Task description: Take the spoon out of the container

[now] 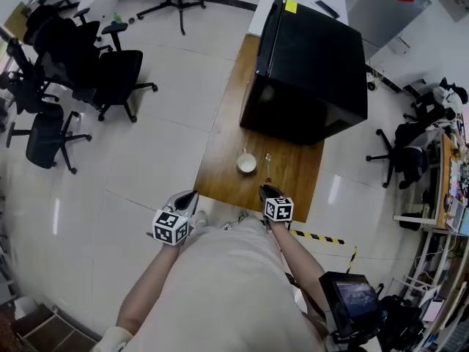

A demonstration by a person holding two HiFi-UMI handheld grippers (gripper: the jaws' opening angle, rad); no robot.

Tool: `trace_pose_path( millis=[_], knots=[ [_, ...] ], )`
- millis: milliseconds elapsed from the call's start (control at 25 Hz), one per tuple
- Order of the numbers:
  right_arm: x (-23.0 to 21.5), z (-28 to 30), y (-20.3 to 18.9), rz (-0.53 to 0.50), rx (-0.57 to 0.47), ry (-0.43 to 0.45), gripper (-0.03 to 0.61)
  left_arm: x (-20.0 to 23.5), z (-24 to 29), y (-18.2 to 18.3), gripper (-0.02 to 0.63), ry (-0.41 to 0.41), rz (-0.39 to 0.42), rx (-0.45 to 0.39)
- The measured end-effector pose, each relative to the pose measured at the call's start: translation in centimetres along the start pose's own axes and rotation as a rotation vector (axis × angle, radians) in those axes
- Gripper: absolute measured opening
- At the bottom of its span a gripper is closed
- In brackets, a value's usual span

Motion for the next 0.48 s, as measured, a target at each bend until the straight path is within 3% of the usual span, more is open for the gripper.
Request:
trace_pose_path(
  millis=[480],
  knots=[
    [4.6,-1.4,-2.9,-0.02,-0.034,-0.083,0.054,4.6,-5.0,-3.6,-0.018,-0.047,-0.011,-0.068]
  ],
)
Point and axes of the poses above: the fingertips, and each gripper's own axes: z forward along the fingers, x to its left, y out of its top, the point moved 5 cm from there along -z, backward along the fingers, and after that the axes turned 13 degrees about y, right-handed, at the moved point
